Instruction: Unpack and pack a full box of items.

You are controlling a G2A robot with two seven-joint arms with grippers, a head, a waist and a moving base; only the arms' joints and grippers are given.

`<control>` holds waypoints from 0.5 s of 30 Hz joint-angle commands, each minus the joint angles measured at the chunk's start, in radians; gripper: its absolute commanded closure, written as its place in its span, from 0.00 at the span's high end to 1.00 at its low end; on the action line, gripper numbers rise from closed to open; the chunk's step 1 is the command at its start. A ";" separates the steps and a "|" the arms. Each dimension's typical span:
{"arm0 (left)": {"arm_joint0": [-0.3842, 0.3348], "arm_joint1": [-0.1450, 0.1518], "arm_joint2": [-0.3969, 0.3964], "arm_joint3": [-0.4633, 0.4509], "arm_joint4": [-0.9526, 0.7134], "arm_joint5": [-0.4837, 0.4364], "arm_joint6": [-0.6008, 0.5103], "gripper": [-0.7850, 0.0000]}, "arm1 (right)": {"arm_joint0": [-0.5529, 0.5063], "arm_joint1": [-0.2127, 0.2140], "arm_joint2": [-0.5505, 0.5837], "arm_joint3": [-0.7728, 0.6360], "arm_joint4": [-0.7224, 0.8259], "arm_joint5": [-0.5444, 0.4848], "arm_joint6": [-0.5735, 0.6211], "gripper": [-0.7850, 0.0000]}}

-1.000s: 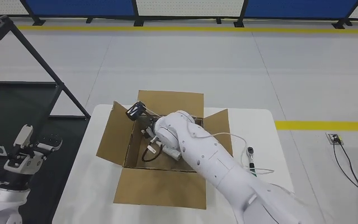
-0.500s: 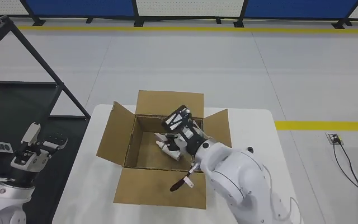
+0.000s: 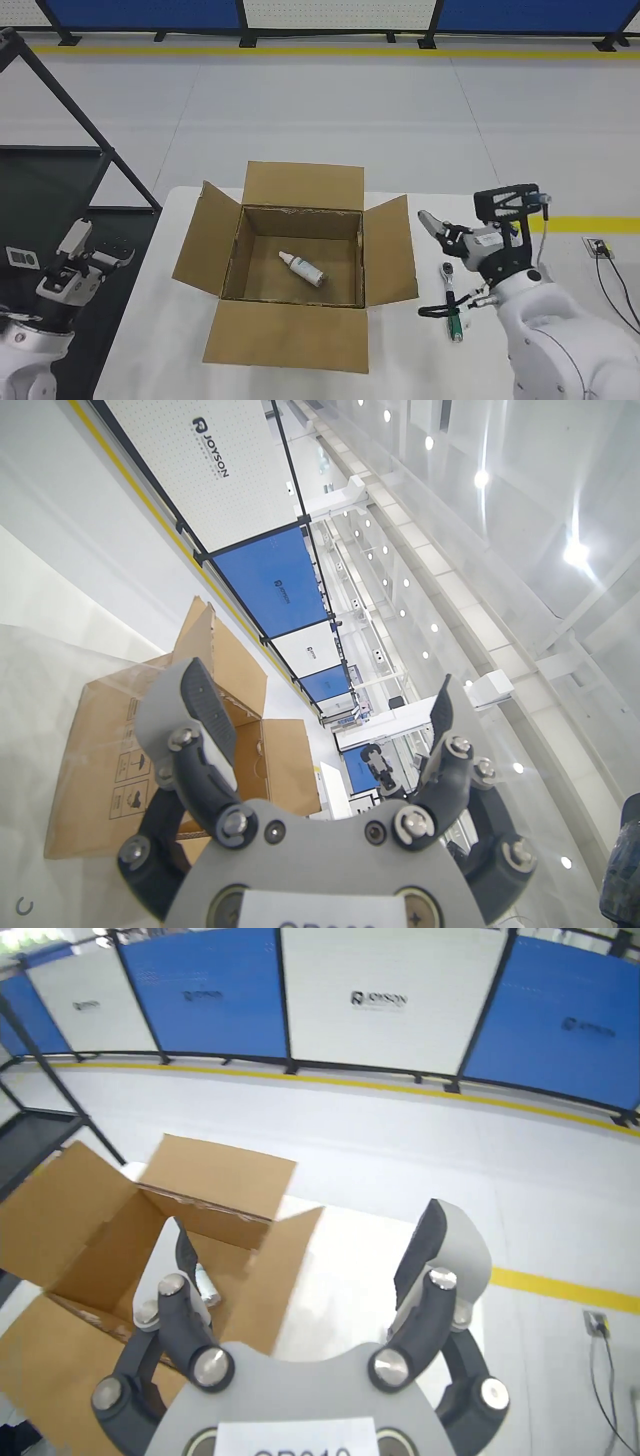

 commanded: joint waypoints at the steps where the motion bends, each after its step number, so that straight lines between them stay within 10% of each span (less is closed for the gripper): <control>1: -0.006 0.000 0.008 -0.001 0.005 0.003 0.002 1.00 | -0.020 0.004 0.019 0.032 -0.048 0.011 0.016 1.00; 15: -0.026 0.003 0.033 -0.025 0.027 0.016 0.007 1.00 | -0.037 0.026 0.111 0.423 0.026 -0.078 0.079 1.00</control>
